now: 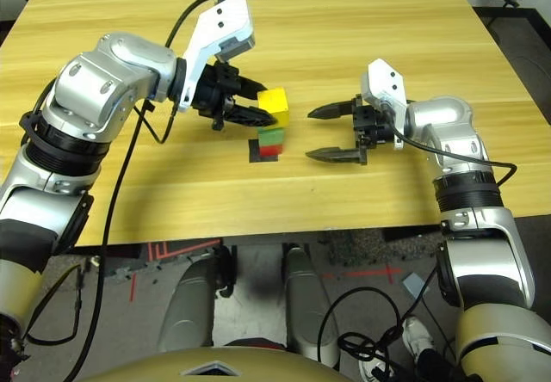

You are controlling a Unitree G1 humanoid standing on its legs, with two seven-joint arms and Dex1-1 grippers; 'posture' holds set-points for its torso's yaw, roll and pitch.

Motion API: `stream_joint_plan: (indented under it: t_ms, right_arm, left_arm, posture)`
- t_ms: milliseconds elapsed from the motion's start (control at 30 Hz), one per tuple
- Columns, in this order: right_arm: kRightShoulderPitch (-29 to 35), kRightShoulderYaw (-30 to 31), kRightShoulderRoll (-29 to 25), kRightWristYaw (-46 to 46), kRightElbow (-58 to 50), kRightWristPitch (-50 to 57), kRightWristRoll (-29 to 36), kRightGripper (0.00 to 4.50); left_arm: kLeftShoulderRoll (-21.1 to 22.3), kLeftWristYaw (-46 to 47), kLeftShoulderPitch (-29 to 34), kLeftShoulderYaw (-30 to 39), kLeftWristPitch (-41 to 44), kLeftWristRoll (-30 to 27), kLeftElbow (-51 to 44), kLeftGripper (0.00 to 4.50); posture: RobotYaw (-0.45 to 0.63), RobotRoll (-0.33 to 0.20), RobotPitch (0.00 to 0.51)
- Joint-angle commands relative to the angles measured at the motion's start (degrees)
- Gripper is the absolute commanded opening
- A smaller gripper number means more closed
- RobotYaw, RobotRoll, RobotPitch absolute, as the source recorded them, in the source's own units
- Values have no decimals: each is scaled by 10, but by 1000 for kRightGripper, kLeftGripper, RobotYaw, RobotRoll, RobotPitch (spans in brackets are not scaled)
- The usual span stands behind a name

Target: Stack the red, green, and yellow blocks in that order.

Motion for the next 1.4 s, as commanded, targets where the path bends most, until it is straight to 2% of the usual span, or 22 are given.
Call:
stream_joint_plan:
  t_ms: [33,600,833,867,967,1067,1133,1167,1233,1300,1400]
  right_arm:
    - [2,-2,1,2,-8,2,6,4500]
    - [8,-5,-2,1,-21,10,10,4500]
    - [0,-8,-2,-3,-10,7,7,4500]
    - [-1,-9,-4,-3,-8,6,7,4500]
    - [-6,-15,-11,-1,3,4,8,4500]
    - [-20,-40,-32,-10,37,8,13,4500]
    - [-25,-51,-44,-17,62,2,9,4500]
    - [-24,-62,-49,-38,78,5,8,4500]
    - [-16,-98,-54,-106,115,14,8,4500]
    - [-8,-129,-58,-182,156,21,2,4500]
    - [-6,-158,-67,-275,221,1,-14,4500]
  left_arm:
    - [2,-2,11,-12,-7,7,-5,2038]
    - [-1,-7,19,-18,-26,22,14,2038]
    - [8,-13,21,-8,-1,9,-8,4470]
    - [11,-14,21,0,8,1,-18,4470]
    - [22,-8,18,42,39,-29,-48,4470]
    - [71,-10,36,125,86,-78,-91,4470]
    - [87,4,49,161,105,-98,-106,4470]
    - [92,31,63,200,119,-102,-103,4470]
    - [101,90,107,271,99,-88,-88,4470]
    - [104,152,156,313,48,-54,-68,4470]
    - [74,239,214,354,-38,-21,-44,4470]
  posture:
    - [73,18,254]
    - [63,17,262]
    - [74,13,254]
    - [74,11,252]
    - [80,6,247]
    - [82,-5,241]
    - [83,-14,239]
    - [83,-17,238]
    - [88,-26,235]
    - [94,-35,233]
    - [88,-48,232]
